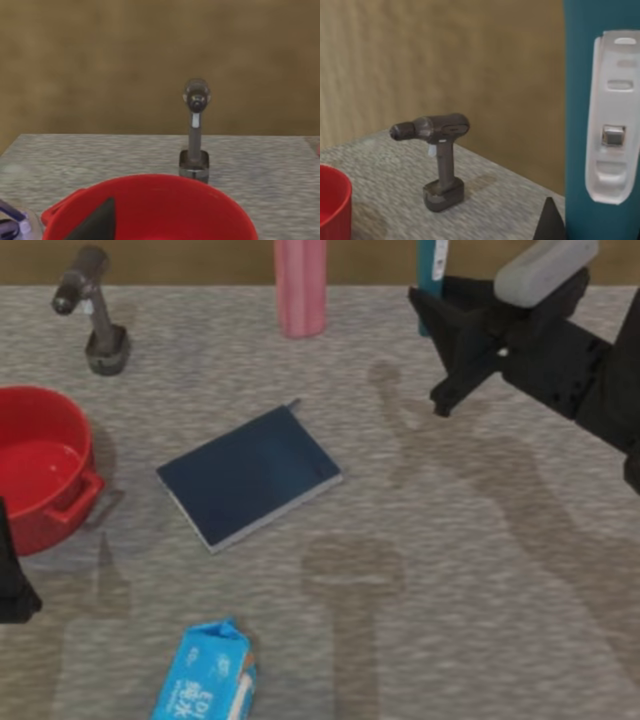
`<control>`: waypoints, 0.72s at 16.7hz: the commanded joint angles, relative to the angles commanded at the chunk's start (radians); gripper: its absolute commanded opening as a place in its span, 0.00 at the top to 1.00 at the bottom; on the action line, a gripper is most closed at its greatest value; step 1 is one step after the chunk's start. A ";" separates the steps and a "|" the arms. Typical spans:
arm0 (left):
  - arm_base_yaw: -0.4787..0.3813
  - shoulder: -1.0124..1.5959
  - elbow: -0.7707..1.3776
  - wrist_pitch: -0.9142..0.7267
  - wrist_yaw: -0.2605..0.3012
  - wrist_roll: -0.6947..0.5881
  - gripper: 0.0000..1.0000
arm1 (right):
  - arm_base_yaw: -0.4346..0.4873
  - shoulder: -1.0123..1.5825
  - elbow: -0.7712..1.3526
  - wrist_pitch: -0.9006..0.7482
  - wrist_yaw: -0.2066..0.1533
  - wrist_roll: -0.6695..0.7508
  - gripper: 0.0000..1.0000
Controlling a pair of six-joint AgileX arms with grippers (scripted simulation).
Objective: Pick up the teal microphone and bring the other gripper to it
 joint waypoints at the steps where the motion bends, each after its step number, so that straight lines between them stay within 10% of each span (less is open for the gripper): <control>1: 0.000 0.000 0.000 0.000 0.000 0.000 0.00 | 0.000 0.000 0.000 0.000 0.000 0.000 1.00; 6: 0.000 0.000 0.000 0.000 0.000 0.000 0.00 | 0.039 0.005 -0.006 0.028 0.032 0.006 1.00; 12: 0.000 0.000 0.000 0.000 0.000 0.000 0.00 | 0.204 -0.004 -0.060 0.176 0.196 0.024 1.00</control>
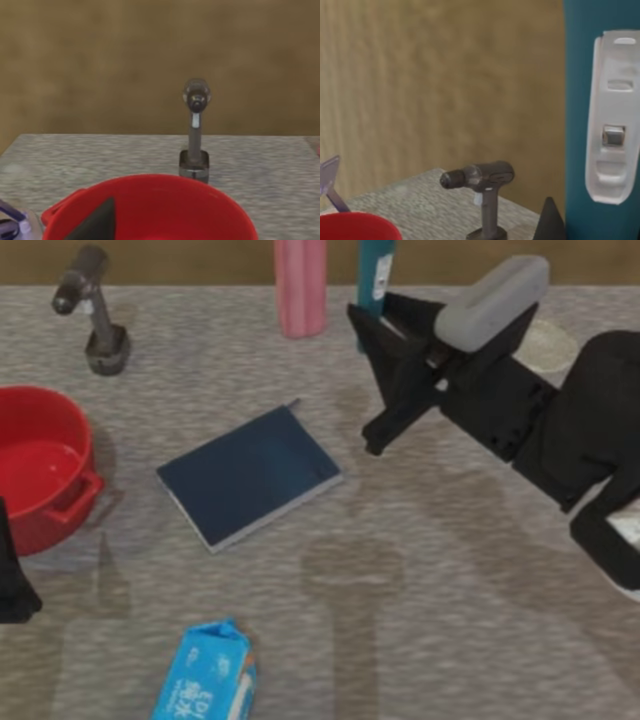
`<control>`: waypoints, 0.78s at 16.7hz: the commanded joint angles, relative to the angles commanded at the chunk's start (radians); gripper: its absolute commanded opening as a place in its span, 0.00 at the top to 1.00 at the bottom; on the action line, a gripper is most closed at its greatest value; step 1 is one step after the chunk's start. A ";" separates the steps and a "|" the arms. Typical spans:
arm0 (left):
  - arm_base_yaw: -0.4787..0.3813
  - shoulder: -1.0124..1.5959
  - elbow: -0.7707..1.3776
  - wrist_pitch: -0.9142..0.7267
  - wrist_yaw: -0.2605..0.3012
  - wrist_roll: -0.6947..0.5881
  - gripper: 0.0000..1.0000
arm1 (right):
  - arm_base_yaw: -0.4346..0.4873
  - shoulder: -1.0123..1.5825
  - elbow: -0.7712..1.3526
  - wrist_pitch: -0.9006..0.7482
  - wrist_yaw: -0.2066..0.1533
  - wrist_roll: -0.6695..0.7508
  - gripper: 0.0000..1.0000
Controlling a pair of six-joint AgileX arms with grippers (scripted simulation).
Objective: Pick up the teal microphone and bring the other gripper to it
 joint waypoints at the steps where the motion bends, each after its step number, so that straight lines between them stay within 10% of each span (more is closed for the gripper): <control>1: 0.000 0.000 0.000 0.000 0.000 0.000 0.00 | 0.017 -0.002 -0.005 0.016 0.017 0.002 1.00; 13: -0.005 0.013 0.010 0.006 0.010 0.001 0.00 | 0.026 -0.004 -0.008 0.024 0.026 0.003 1.00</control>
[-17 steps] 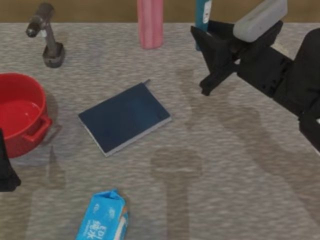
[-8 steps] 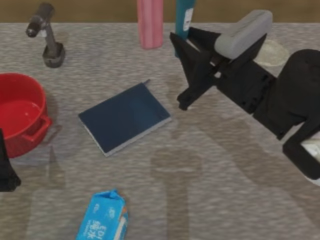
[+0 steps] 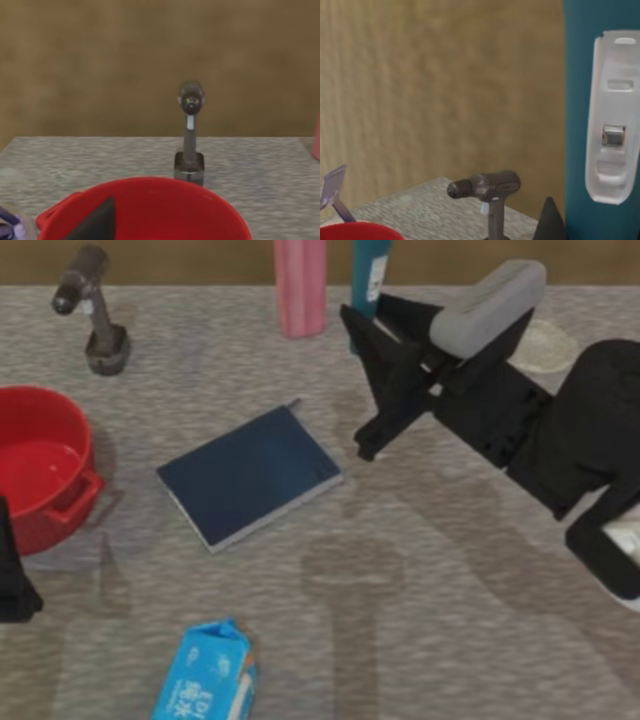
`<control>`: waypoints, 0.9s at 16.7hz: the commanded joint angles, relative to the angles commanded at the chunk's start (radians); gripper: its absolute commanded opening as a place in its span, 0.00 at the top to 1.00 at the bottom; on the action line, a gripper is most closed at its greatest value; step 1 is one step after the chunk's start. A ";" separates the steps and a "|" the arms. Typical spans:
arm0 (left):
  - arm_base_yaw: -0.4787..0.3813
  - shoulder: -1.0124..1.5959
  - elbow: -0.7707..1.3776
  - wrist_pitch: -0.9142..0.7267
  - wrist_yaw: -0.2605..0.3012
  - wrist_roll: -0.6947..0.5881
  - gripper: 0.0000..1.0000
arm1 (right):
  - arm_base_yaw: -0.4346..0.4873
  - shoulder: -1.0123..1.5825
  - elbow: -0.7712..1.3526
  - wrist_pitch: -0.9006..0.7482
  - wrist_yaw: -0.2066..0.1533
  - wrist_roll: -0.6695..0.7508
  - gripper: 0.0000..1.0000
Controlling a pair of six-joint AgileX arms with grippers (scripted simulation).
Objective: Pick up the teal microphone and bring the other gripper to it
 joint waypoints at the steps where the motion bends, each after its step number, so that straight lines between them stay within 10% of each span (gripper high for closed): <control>1: -0.008 0.022 0.017 0.010 0.017 0.002 0.00 | 0.000 0.000 0.000 0.000 0.000 0.000 1.00; 15: -0.256 0.978 0.580 0.340 0.571 0.082 0.00 | 0.000 0.000 0.000 0.000 0.000 0.000 1.00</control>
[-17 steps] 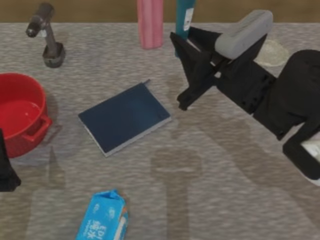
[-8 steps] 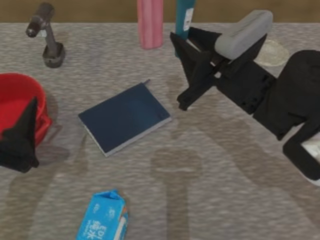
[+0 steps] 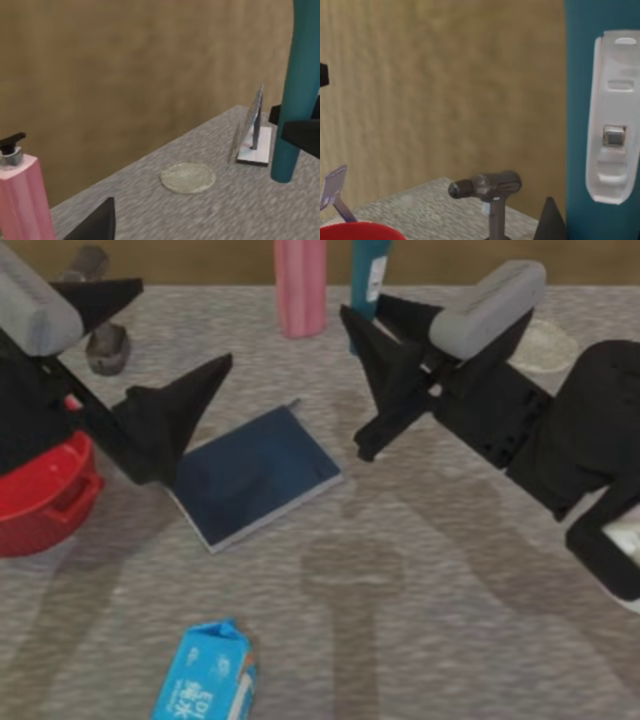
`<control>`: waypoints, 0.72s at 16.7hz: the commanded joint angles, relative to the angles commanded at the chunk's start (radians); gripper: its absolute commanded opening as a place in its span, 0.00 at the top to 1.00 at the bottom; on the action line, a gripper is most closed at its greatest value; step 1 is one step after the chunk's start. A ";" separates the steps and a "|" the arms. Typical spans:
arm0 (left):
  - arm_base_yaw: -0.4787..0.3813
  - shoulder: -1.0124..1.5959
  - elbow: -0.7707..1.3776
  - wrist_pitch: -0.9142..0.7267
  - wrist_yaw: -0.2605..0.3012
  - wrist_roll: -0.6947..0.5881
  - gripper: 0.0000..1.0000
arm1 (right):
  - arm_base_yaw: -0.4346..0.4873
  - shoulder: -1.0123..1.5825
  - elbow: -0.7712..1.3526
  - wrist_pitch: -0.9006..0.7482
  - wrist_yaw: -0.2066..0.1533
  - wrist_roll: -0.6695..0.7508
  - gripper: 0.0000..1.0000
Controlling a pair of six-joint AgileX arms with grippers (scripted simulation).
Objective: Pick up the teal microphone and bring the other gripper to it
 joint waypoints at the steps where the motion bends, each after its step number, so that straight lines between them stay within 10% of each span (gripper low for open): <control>1: -0.015 0.057 0.036 0.021 0.034 0.005 0.00 | 0.000 0.000 0.000 0.000 0.000 0.000 1.00; 6: -0.063 0.233 0.150 0.091 0.140 0.024 0.00 | 0.000 0.000 0.000 0.000 0.000 0.000 1.00; 12: -0.062 0.238 0.154 0.093 0.141 0.024 0.00 | 0.000 0.000 0.000 0.000 0.000 0.000 1.00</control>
